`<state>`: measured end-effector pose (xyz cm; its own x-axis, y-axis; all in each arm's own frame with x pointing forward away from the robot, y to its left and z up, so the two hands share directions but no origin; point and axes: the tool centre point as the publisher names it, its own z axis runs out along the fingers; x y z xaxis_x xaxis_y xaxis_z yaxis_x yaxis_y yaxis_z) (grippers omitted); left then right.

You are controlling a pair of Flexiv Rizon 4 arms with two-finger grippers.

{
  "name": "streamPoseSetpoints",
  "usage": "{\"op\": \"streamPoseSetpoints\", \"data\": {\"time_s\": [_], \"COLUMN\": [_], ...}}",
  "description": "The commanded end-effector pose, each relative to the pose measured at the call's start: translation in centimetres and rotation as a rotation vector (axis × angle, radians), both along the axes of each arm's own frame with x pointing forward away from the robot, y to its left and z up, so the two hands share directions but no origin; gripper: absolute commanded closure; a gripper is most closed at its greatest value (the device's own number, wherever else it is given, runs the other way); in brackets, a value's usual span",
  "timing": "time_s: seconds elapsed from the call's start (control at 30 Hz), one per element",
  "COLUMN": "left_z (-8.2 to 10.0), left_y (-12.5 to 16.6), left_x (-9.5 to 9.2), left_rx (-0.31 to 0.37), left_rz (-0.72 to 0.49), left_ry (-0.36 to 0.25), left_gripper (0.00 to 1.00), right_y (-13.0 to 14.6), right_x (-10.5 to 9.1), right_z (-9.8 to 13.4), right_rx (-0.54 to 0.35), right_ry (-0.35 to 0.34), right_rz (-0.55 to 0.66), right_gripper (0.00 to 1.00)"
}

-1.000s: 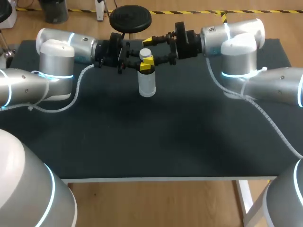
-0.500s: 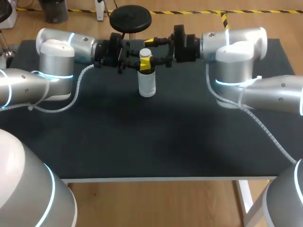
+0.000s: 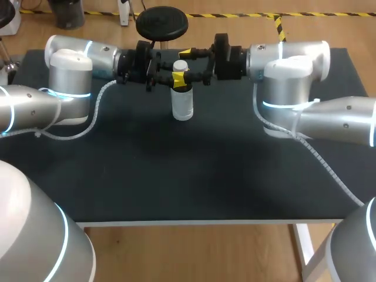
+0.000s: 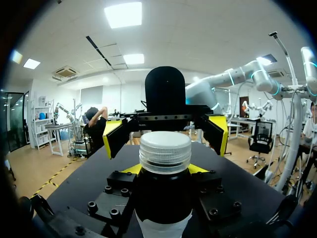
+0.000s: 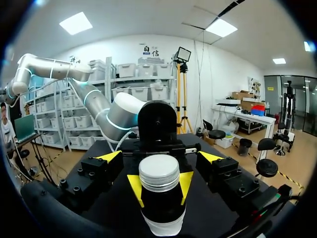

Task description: Unscrew the bottle cap

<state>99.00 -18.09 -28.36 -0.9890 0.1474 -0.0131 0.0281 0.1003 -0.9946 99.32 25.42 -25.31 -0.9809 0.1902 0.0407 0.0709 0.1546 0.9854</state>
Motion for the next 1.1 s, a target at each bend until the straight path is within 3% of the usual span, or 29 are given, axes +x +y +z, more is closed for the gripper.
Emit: {"op": "streamPoseSetpoints", "data": {"time_s": [0.03,0.2,0.33,0.6,0.67,0.73,0.93,1.1], "left_z": [-0.01,-0.01,-0.01,-0.01,-0.01,-0.01,-0.01,-0.01], "left_y": [0.03,0.03,0.03,0.03,0.03,0.03,0.03,0.03], "left_x": [0.09,0.09,0.09,0.09,0.09,0.09,0.09,0.09], "left_rx": [0.0,0.0,0.0,0.0,0.0,0.0,0.0,0.0], "left_rz": [-0.004,-0.004,-0.004,-0.004,-0.004,-0.004,-0.004,-0.004], "left_ry": [0.001,0.001,0.001,0.001,0.001,0.001,0.001,0.001], "left_gripper": [1.0,1.0,1.0,1.0,1.0,1.0,1.0,1.0], "right_y": [0.22,0.32,0.34,0.34,0.34,0.33,0.27,0.29], "right_x": [-0.04,-0.02,0.01,0.03,0.02,0.04,0.2,0.47], "right_z": [-0.14,-0.11,-0.01,0.02,0.01,-0.02,-0.1,-0.12], "right_rx": [0.006,0.01,0.014,0.013,0.013,0.012,0.012,0.039], "right_ry": [-0.003,-0.002,-0.004,-0.003,-0.002,-0.001,-0.001,0.007], "right_rz": [-0.006,-0.004,-0.003,0.0,0.001,0.002,0.03,0.134], "right_gripper": [0.07,0.12,0.43,0.65,0.8,1.0,1.0,1.0]}}
